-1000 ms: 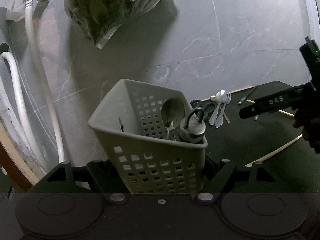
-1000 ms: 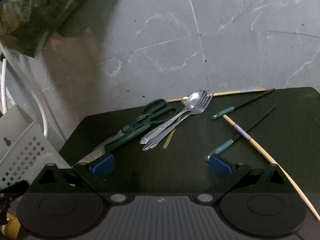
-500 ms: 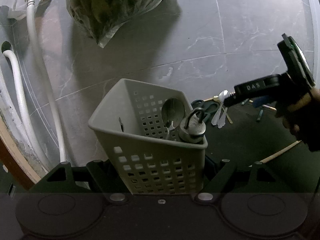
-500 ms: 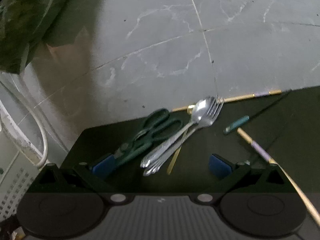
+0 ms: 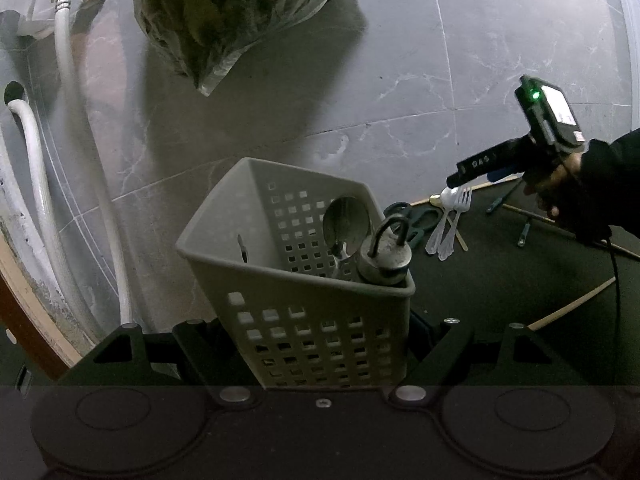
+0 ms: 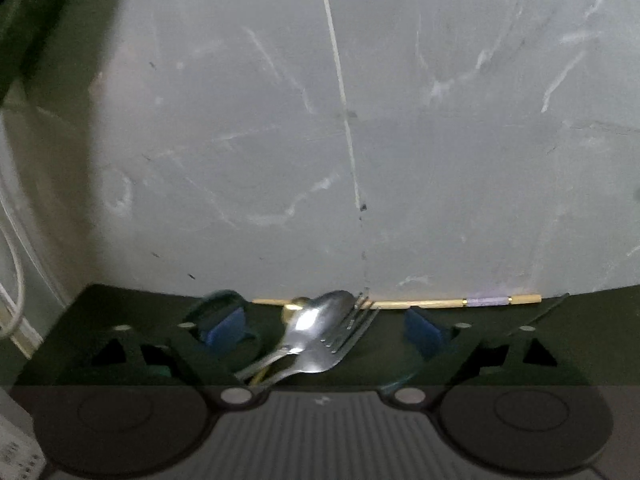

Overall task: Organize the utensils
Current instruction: 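Grasp a silver fork from the pile with the right tool, then lift the silver fork and drop it into the caddy with the right tool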

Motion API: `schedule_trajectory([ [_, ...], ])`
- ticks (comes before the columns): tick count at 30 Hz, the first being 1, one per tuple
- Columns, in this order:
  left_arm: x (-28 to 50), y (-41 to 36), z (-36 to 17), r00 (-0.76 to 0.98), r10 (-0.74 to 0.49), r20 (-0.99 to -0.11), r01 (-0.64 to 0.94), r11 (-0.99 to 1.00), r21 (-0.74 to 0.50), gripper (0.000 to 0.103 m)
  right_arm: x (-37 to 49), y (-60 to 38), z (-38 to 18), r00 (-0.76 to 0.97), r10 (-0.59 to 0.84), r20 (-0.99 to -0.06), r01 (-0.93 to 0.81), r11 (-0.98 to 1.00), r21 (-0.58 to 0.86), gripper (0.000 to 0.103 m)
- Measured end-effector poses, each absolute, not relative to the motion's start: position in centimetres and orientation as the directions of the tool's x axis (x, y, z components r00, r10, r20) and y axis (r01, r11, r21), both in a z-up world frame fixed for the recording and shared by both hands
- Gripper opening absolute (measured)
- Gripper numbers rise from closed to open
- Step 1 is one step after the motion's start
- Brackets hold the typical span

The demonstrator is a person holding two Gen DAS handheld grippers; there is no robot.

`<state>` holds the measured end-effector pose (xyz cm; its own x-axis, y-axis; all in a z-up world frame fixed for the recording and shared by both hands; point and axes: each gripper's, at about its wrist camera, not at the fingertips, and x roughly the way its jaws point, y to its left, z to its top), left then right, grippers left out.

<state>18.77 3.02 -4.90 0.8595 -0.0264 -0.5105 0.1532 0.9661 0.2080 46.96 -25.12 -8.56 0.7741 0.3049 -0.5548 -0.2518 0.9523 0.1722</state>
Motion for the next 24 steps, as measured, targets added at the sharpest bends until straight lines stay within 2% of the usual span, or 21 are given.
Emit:
schedule_trajectory([
  [4, 18.8, 3.0, -4.9, 0.859, -0.025, -0.511, 0.153, 0.966, 0.209, 0.082, 48.7, -25.5, -10.0, 0.749, 0.284, -0.599, -0.237, 0.959, 0.158, 0.08],
  [9, 18.9, 3.0, -4.8, 0.857, -0.024, -0.514, 0.153, 0.966, 0.21, 0.082, 49.6, -25.4, -10.9, 0.735, 0.272, -0.621, -0.241, 0.961, 0.135, 0.066],
  [12, 18.9, 3.0, -4.8, 0.857, -0.024, -0.515, 0.153, 0.966, 0.21, 0.082, 49.7, -25.1, -11.1, 0.741, 0.268, -0.616, -0.252, 0.961, 0.115, 0.051],
  [14, 18.9, 3.0, -4.8, 0.857, -0.024, -0.514, 0.153, 0.966, 0.21, 0.082, 49.8, -25.0, -11.2, 0.744, 0.272, -0.61, -0.255, 0.96, 0.117, 0.034],
  [22, 18.9, 3.1, -4.9, 0.861, -0.029, -0.508, 0.155, 0.966, 0.208, 0.081, 48.6, -25.2, -11.3, 0.76, 0.282, -0.585, -0.211, 0.959, 0.189, 0.012],
  [24, 18.9, 3.1, -5.0, 0.862, -0.03, -0.506, 0.156, 0.966, 0.208, 0.081, 48.2, -25.3, -10.9, 0.764, 0.287, -0.578, -0.193, 0.956, 0.22, 0.011],
])
